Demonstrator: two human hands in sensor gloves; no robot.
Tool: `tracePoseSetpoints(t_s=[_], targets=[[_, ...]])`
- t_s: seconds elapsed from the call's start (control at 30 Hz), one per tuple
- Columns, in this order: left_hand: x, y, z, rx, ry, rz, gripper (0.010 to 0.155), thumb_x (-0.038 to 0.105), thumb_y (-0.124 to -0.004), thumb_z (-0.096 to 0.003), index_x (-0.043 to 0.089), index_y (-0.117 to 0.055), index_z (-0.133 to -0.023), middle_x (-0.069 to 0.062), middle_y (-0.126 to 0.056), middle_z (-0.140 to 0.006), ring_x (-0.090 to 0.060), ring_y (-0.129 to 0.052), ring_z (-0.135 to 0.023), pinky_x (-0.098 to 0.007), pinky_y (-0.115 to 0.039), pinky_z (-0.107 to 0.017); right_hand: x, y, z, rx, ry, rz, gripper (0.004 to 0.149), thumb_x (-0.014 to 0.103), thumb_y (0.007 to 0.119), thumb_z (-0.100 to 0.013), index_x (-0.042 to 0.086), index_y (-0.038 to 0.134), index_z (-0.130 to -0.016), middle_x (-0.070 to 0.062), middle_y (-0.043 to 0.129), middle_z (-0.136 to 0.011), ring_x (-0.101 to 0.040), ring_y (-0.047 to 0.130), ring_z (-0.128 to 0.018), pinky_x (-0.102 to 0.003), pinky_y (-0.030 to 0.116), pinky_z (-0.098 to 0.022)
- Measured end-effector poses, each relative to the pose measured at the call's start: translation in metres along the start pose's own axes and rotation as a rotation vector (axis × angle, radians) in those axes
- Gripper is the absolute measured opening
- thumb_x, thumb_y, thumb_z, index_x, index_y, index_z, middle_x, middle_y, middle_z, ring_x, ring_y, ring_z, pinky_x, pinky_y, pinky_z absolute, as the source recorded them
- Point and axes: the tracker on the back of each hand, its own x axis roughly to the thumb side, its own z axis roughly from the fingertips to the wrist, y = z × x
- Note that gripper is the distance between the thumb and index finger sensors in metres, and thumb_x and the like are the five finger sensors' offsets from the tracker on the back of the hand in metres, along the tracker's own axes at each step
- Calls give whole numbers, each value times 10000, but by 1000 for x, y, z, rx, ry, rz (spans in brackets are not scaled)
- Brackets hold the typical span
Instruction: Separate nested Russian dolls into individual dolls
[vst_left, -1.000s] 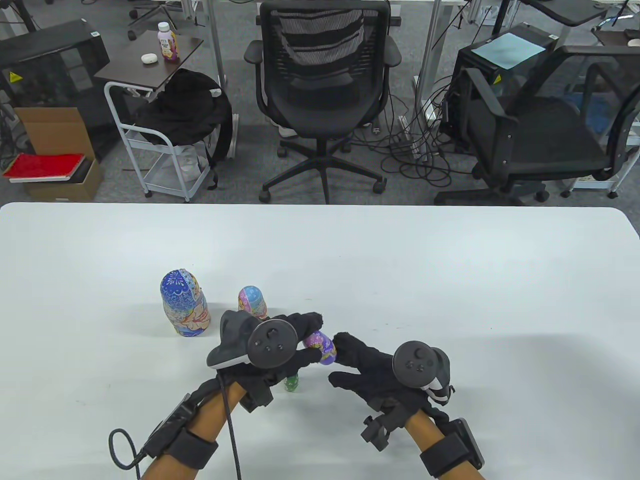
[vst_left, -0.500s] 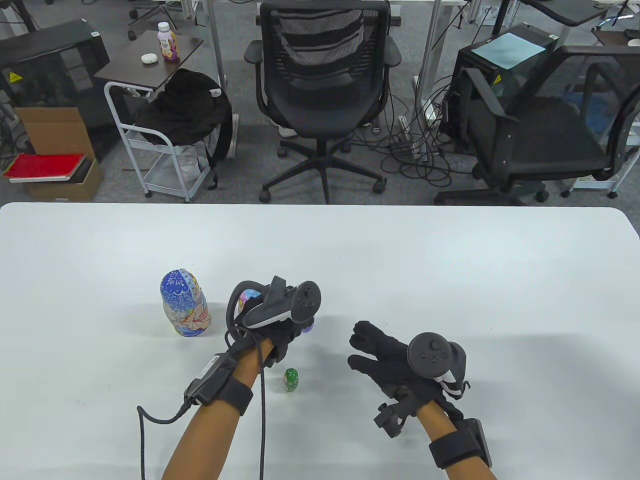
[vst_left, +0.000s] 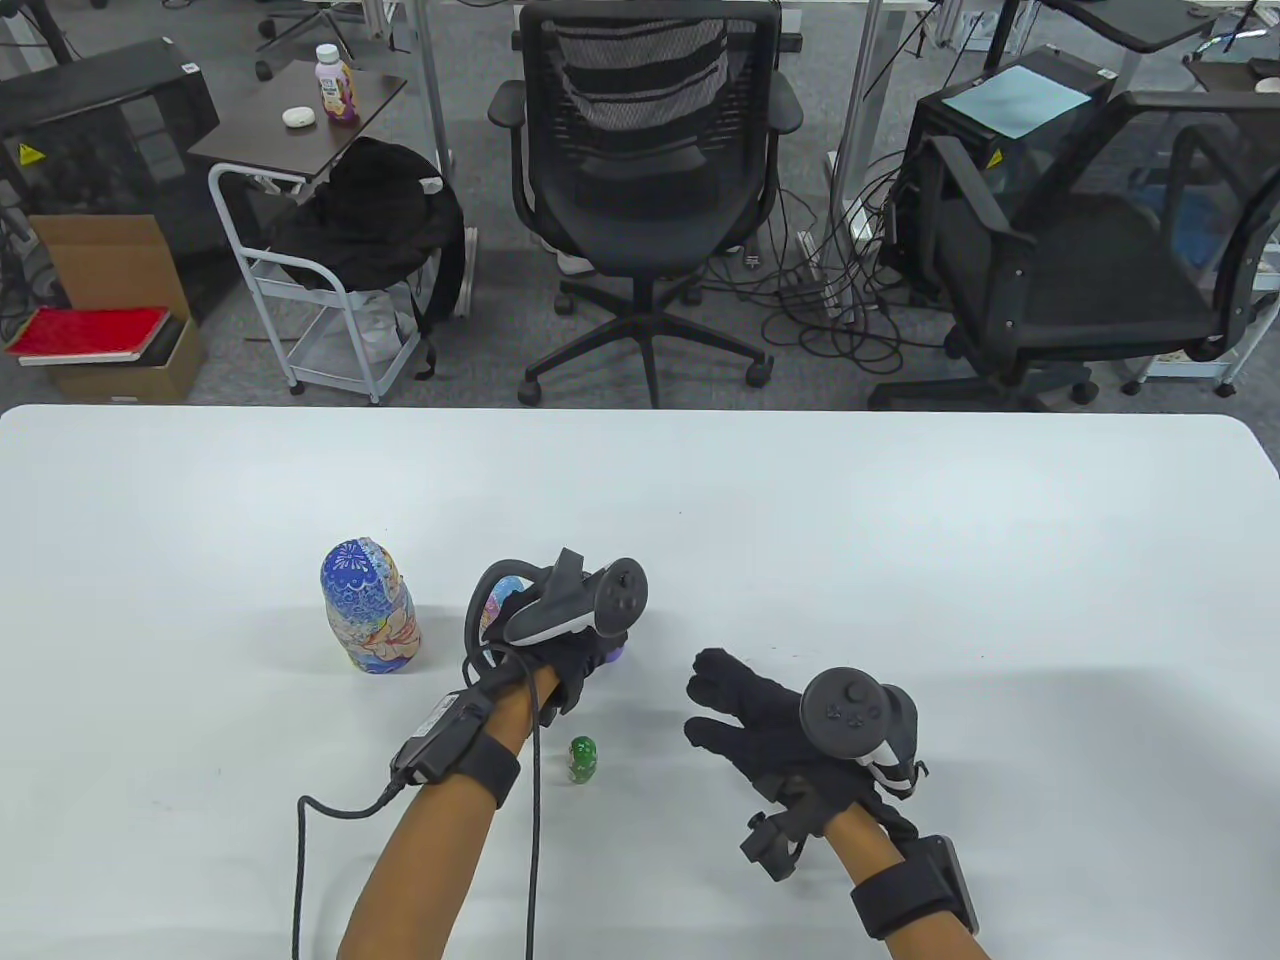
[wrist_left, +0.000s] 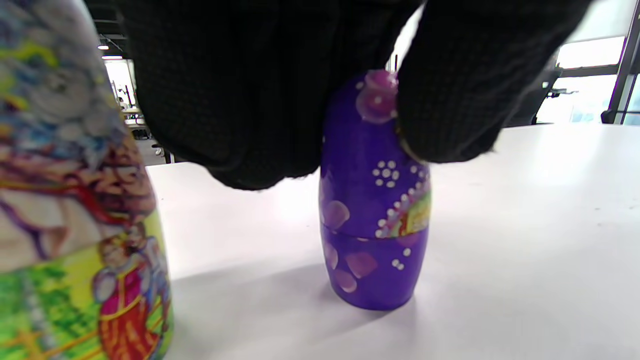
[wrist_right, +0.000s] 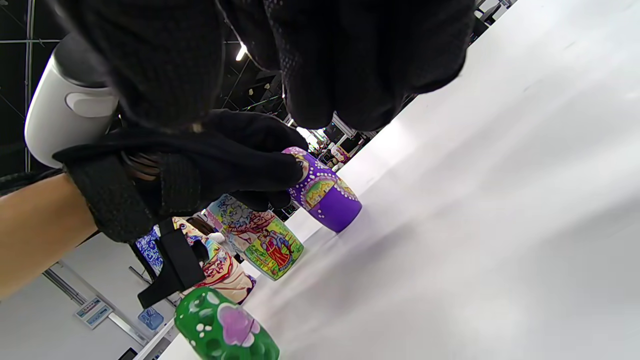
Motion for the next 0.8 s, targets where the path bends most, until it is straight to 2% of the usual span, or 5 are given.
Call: tracePoseSetpoints(t_s=[0.3, 0.4, 0.47, 0.67, 0.8], targets=[[11, 14, 9, 63, -40, -125, 767, 542, -854, -472, 90, -649, -1056, -158, -872, -946, -345, -994, -740, -387, -898, -539, 0, 1, 0, 4, -14, -7, 770, 417, 888, -424, 61, 608, -1047, -210, 891, -916, -396, 899, -828, -506, 747, -641], [16, 33, 28, 138, -96, -136, 727, 534, -850, -474, 106, -683, -1037, -141, -889, -933, -335, -1002, -727, -382, -902, -529, 0, 1, 0, 5, -12, -3, 766, 415, 889, -424, 62, 613, -1045, -208, 895, -913, -393, 902, -824, -504, 751, -637], [19, 41, 48, 120, -145, -114, 679, 547, -844, -474, 133, -742, -1003, -114, -930, -894, -313, -1028, -685, -369, -913, -501, 1, 2, 0, 10, -14, 1, 765, 416, 888, -423, 62, 615, -1044, -207, 896, -912, -393, 904, -823, -503, 752, -636], [20, 22, 90, 39, -199, -113, 757, 675, -790, -414, 153, -796, -962, -88, -973, -840, -292, -1054, -633, -357, -924, -465, 2, 7, 0, 29, -19, 18, 761, 418, 885, -425, 63, 617, -1043, -209, 897, -910, -394, 904, -822, -505, 750, -636], [18, -1, 102, -4, -209, -25, 767, 676, -809, -394, 156, -798, -958, -86, -981, -826, -288, -1060, -617, -355, -927, -453, 5, 8, 1, 30, -27, 30, 763, 425, 882, -426, 61, 619, -1042, -209, 900, -907, -393, 907, -817, -504, 752, -634]])
